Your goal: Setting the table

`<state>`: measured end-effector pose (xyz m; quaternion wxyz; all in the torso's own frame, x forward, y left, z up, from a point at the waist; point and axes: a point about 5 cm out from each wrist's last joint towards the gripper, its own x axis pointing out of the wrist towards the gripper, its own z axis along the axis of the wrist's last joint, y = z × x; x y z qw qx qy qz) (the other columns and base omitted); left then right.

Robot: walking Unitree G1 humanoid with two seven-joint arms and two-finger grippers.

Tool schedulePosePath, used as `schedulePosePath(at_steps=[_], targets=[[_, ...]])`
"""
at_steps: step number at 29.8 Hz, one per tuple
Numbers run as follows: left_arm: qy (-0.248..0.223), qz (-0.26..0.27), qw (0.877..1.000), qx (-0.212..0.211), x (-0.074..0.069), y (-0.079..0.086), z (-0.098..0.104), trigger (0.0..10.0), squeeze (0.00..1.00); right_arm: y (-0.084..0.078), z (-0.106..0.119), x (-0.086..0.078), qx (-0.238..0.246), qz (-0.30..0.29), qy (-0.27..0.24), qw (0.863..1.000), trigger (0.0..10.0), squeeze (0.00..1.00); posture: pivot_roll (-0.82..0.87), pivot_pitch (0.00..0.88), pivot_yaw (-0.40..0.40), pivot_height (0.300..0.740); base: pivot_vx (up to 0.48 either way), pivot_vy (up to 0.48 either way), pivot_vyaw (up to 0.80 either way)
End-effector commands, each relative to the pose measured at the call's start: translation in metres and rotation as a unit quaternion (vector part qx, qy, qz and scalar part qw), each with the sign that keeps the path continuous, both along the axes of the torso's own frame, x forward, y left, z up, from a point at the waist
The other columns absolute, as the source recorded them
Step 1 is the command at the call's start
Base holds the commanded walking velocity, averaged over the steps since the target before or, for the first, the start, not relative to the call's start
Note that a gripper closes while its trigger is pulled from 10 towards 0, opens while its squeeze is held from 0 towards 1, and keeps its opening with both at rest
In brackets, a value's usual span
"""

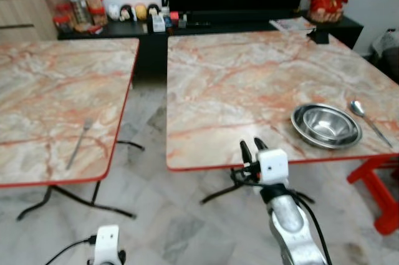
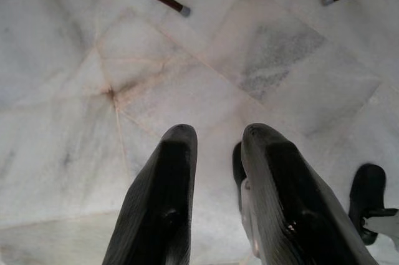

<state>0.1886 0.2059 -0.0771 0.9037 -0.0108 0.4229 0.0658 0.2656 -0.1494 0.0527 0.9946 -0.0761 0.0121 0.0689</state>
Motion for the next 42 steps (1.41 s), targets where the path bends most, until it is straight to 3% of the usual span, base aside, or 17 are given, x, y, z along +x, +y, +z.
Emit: schedulePosePath(at_steps=[1, 9, 11, 16, 22, 24, 26, 27, 30, 32, 37, 42], targets=[[-0.004, 0.006, 1.0, 0.004, 0.002, 0.004, 0.002, 10.0, 0.0, -0.002, -0.003, 0.0, 0.008, -0.008, 0.003, 1.0, 10.0, 0.0, -0.05, 0.0, 0.02, 0.74, 0.0, 0.285, 0.0], [-0.004, 0.006, 1.0, 0.004, 0.003, 0.004, 0.002, 10.0, 0.0, -0.012, -0.022, -0.01, 0.004, -0.027, 0.036, 0.999, 10.0, 0.0, -0.05, 0.0, 0.02, 0.74, 0.0, 0.281, 0.0], [-0.005, 0.007, 1.0, 0.004, 0.003, 0.004, 0.002, 10.0, 0.0, -0.023, -0.041, -0.022, 0.003, -0.048, 0.075, 0.996, 10.0, 0.0, -0.05, 0.0, 0.02, 0.74, 0.0, 0.274, 0.0], [-0.004, 0.005, 1.0, 0.004, 0.003, 0.004, 0.002, 10.0, 0.0, -0.034, -0.061, -0.033, 0.013, -0.078, 0.121, 0.99, 10.0, 0.0, -0.05, 0.0, 0.02, 0.74, 0.0, 0.277, 0.0], [-0.003, 0.002, 1.0, 0.005, 0.003, 0.004, 0.002, 10.0, 0.0, -0.056, -0.093, -0.055, 0.056, -0.147, 0.217, 0.963, 10.0, 0.0, -0.05, 0.0, 0.022, 0.74, 0.0, 0.278, 0.0], [-0.003, 0.002, 1.0, 0.005, 0.003, 0.004, 0.002, 10.0, 0.0, -0.057, -0.095, -0.057, 0.064, -0.153, 0.224, 0.96, 10.0, 0.0, -0.05, 0.0, 0.023, 0.74, 0.0, 0.281, 0.0], [-0.001, -0.001, 1.0, 0.006, 0.003, 0.004, 0.002, 10.0, 0.0, -0.064, -0.111, -0.07, 0.093, -0.184, 0.28, 0.938, 10.0, 0.0, -0.06, 0.0, 0.03, 0.74, 0.0, 0.277, 0.0], [-0.001, -0.001, 1.0, 0.006, 0.003, 0.004, 0.002, 10.0, 0.0, -0.064, -0.111, -0.07, 0.093, -0.184, 0.28, 0.938, 10.0, 0.0, -0.06, 0.0, 0.03, 0.74, 0.0, 0.277, 0.0], [0.003, -0.011, 1.0, 0.007, 0.003, 0.003, 0.002, 10.0, 0.0, -0.062, -0.128, -0.087, 0.075, -0.177, 0.355, 0.915, 10.0, 0.0, -0.06, 0.0, 0.044, 0.74, 0.0, 0.275, 0.0], [0.004, -0.014, 1.0, 0.008, 0.004, 0.003, 0.002, 10.0, 0.0, -0.063, -0.133, -0.095, 0.069, -0.183, 0.379, 0.904, 10.0, 0.0, -0.06, 0.0, 0.046, 0.74, 0.0, 0.277, 0.0], [0.003, -0.016, 1.0, 0.01, 0.006, 0.003, 0.003, 10.0, 0.0, -0.062, -0.14, -0.104, 0.058, -0.193, 0.412, 0.888, 10.0, 0.0, -0.05, 0.0, 0.047, 0.74, 0.0, 0.277, 0.0], [0.003, -0.018, 1.0, 0.011, 0.007, 0.003, 0.003, 10.0, 0.0, -0.052, -0.14, -0.1, 0.047, -0.171, 0.42, 0.89, 10.0, 0.0, -0.05, 0.0, 0.052, 0.74, 0.0, 0.284, 0.48]])
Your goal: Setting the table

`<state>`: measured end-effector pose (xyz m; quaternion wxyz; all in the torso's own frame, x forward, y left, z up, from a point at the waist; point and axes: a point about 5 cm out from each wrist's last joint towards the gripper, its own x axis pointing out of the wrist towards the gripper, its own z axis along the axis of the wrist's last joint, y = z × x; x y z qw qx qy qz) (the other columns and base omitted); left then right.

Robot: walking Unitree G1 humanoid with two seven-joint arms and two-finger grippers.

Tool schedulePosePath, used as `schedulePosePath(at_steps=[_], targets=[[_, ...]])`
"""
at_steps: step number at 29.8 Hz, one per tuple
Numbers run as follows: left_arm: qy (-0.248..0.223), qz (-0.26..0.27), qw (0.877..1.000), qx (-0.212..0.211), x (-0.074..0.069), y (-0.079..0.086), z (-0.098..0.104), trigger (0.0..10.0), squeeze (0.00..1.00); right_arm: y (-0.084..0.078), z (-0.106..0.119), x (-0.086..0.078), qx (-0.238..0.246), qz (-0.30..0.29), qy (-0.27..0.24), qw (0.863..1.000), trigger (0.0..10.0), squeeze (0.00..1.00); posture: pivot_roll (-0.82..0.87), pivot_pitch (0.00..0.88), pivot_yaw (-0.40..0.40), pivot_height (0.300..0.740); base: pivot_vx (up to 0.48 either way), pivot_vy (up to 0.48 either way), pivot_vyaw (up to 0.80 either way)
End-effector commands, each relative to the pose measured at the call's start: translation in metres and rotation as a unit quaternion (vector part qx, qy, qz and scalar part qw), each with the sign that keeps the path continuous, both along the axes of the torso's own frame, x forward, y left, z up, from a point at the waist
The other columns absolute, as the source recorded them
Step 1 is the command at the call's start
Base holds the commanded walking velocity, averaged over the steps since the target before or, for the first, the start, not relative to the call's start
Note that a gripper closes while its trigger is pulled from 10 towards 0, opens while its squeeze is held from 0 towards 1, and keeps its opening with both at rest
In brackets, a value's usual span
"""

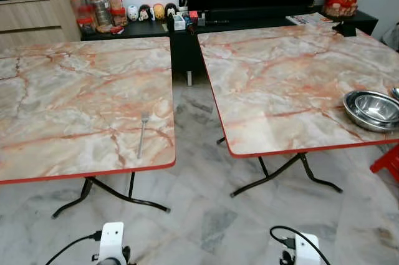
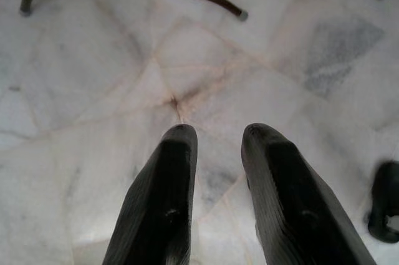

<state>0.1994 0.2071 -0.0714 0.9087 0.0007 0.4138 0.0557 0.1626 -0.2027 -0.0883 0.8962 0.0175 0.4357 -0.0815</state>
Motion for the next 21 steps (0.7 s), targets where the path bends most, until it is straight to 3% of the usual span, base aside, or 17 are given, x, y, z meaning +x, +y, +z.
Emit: schedulePosePath(at_steps=[1, 3, 21], targets=[[0.013, -0.006, 1.0, 0.006, -0.0046, 0.0027, -0.0023, 10.0, 0.0, 0.0076, 0.0012, 0.0056, -0.003, 0.019, -0.004, 1.0, 10.0, 0.0, -0.05, 0.0, 0.055, 0.74, 0.0, 0.289, 0.8], [0.014, -0.008, 1.0, 0.007, -0.0047, 0.0031, -0.0023, 10.0, 0.0, 0.0112, 0.0012, 0.0069, 0.008, 0.009, -0.007, 1.0, 10.0, 0.0, -0.04, 0.0, 0.056, 0.74, 0.0, 0.289, 0.8], [0.012, 0.0, 1.0, 0.011, -0.0022, 0.0072, -0.0003, 10.0, 0.0, 0.0151, 0.0022, 0.0103, 0.032, -0.033, -0.02, 0.999, 10.0, 0.0, -0.03, 0.0, 0.058, 0.74, 0.0, 0.292, 0.0]])
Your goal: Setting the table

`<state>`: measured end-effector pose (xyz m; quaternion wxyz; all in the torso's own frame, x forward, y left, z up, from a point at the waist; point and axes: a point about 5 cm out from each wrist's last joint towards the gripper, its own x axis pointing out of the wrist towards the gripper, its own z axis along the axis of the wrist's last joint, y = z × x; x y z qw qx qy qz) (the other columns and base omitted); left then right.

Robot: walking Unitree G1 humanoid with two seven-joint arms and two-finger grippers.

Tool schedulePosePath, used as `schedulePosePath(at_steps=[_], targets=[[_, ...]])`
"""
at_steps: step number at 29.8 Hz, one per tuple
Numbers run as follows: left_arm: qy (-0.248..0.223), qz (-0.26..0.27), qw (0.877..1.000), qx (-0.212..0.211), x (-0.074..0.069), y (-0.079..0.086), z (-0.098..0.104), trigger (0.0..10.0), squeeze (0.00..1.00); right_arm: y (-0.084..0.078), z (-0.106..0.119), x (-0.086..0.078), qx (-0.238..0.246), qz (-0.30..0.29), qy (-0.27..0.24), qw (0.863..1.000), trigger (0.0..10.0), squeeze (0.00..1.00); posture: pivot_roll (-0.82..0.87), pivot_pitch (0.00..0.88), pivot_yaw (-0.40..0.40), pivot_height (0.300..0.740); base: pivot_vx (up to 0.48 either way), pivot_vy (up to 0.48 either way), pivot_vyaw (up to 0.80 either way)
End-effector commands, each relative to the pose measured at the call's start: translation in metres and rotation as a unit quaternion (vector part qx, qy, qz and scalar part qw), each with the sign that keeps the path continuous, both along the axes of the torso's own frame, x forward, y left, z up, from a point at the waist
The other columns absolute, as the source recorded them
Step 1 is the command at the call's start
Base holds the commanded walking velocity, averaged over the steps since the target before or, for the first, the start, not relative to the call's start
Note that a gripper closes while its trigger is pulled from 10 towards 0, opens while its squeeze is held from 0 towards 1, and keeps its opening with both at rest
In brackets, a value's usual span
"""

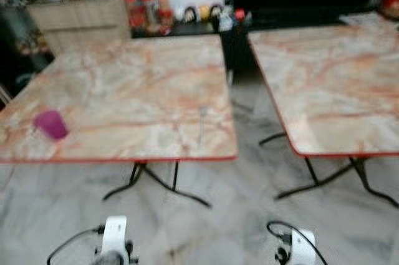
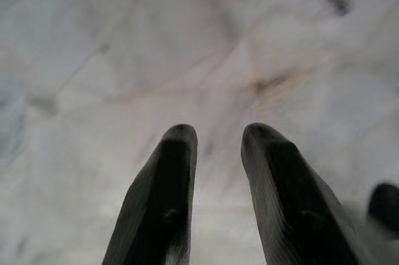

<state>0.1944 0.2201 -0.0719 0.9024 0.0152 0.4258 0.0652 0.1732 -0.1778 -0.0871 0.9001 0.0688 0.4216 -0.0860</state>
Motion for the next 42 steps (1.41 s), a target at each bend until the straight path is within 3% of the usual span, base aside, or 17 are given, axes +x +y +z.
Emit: schedulePosePath(at_steps=[1, 14, 37, 42], targets=[[-0.002, -0.002, 1.0, -0.006, 0.003, -0.006, 0.0, 10.0, 0.0, -0.01, 0.001, 0.0, -0.01, -0.009, -0.002, 1.0, 10.0, 0.0, -0.03, 0.0, 0.058, 0.74, 0.0, 0.296, 0.0], [-0.005, 0.001, 1.0, -0.006, 0.004, -0.005, 0.001, 10.0, 0.0, -0.007, 0.002, 0.002, -0.006, -0.011, -0.007, 1.0, 10.0, 0.0, -0.03, 0.0, 0.061, 0.74, 0.0, 0.293, 0.0], [-0.004, -0.019, 1.0, -0.015, 0.008, -0.019, 0.0, 10.0, 0.0, -0.007, 0.006, 0.01, -0.005, -0.003, -0.023, 1.0, 10.0, 0.0, -0.04, 0.0, 0.056, 0.74, 0.0, 0.0, 0.0], [-0.004, -0.017, 1.0, -0.013, 0.007, -0.02, 0.0, 10.0, 0.0, -0.005, 0.01, 0.016, -0.013, 0.021, -0.039, 0.999, 10.0, 0.0, -0.04, 0.0, 0.047, 0.74, 0.0, 0.0, 0.0]])
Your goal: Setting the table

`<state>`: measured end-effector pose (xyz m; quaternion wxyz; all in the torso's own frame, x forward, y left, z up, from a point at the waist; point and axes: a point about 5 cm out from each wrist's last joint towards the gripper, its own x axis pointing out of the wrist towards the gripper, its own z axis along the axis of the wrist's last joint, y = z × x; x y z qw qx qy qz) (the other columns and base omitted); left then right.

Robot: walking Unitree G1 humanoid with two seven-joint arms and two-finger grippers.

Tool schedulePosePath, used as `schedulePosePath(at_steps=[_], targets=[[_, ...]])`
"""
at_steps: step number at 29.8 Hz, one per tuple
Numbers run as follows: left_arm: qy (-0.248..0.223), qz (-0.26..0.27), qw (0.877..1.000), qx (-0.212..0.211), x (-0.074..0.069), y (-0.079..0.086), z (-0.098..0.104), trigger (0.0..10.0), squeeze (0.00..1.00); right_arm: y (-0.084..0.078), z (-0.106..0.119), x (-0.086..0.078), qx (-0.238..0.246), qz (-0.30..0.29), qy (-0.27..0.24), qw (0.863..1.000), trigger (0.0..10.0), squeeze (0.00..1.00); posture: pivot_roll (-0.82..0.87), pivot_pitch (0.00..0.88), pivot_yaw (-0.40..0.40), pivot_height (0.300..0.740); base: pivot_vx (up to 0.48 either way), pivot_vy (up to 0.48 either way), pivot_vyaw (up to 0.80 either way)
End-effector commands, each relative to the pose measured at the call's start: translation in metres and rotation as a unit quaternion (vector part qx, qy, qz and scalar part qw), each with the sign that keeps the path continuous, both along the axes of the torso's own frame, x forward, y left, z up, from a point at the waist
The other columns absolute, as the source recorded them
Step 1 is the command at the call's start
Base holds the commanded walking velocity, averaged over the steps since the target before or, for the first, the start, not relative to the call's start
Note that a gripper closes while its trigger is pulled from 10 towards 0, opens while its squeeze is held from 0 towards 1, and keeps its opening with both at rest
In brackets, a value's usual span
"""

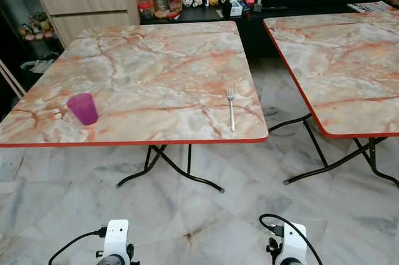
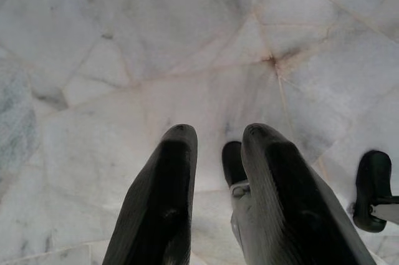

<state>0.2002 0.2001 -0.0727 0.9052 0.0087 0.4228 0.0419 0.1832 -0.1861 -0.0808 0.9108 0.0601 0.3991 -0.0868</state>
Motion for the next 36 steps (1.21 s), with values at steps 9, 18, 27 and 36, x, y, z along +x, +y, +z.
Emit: schedulePosePath(at_steps=[9, 18, 27, 36], targets=[[0.009, 0.003, 1.0, 0.007, -0.0048, 0.001, -0.0025, 10.0, 0.0, 0.003, 0.0045, 0.0083, -0.013, 0.032, -0.016, 0.999, 10.0, 0.0, -0.03, 0.0, 0.04, 0.74, 0.027, 0.0, 0.33], [0.011, 0.001, 1.0, 0.008, -0.0058, 0.0015, -0.003, 10.0, 0.0, 0.0027, 0.0021, 0.0042, -0.007, 0.026, -0.008, 1.0, 10.0, 0.0, -0.04, 0.0, 0.039, 0.74, 0.253, 0.0, 0.15], [0.008, -0.002, 1.0, 0.01, -0.0031, 0.0023, -0.0015, 10.0, 0.0, 0.0037, -0.0004, -0.0001, -0.02, 0.047, 0.005, 0.999, 10.0, 0.0, -0.03, 0.0, 0.039, 0.74, 0.306, 0.0, 0.0], [0.006, 0.006, 1.0, 0.011, -0.0013, 0.0042, -0.0003, 10.0, 0.0, 0.0028, 0.0, 0.0006, -0.011, 0.03, 0.002, 0.999, 10.0, 0.0, -0.03, 0.0, 0.032, 0.74, 0.335, 0.0, 0.0]])
